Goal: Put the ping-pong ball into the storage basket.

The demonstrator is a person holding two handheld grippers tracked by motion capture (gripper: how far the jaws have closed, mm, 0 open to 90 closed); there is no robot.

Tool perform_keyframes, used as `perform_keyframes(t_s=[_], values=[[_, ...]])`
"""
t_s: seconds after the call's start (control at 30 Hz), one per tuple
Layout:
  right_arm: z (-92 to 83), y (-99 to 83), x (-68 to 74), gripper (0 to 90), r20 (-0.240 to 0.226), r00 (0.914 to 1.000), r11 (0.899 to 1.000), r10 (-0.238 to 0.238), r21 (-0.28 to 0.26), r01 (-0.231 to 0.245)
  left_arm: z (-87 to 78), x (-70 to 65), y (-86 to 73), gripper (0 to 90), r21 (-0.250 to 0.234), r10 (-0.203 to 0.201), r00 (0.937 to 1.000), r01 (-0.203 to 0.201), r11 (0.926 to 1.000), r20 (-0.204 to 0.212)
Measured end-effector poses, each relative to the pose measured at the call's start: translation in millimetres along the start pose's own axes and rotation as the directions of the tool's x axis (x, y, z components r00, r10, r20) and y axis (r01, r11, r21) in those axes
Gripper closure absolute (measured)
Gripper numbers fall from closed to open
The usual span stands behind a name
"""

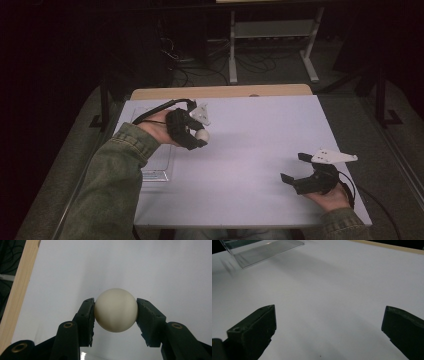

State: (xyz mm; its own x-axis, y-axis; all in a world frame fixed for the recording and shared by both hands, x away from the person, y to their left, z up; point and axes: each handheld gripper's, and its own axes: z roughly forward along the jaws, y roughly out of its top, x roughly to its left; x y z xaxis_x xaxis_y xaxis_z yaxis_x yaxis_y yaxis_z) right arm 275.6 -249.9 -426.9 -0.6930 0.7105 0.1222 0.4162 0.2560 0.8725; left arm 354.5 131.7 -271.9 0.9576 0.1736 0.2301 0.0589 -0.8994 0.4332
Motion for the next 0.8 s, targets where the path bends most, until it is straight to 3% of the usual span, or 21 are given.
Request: perform_keyframes(t_s=[0.8], values=[[0.5, -0.3, 0.2, 0.0, 0.000, 1.0000, 1.000, 0.001, 0.008, -0.001, -15.0, 5.0, -38.1, 50.3, 0.065, -0.064, 0.9978, 0.065, 0.9958, -0.014]])
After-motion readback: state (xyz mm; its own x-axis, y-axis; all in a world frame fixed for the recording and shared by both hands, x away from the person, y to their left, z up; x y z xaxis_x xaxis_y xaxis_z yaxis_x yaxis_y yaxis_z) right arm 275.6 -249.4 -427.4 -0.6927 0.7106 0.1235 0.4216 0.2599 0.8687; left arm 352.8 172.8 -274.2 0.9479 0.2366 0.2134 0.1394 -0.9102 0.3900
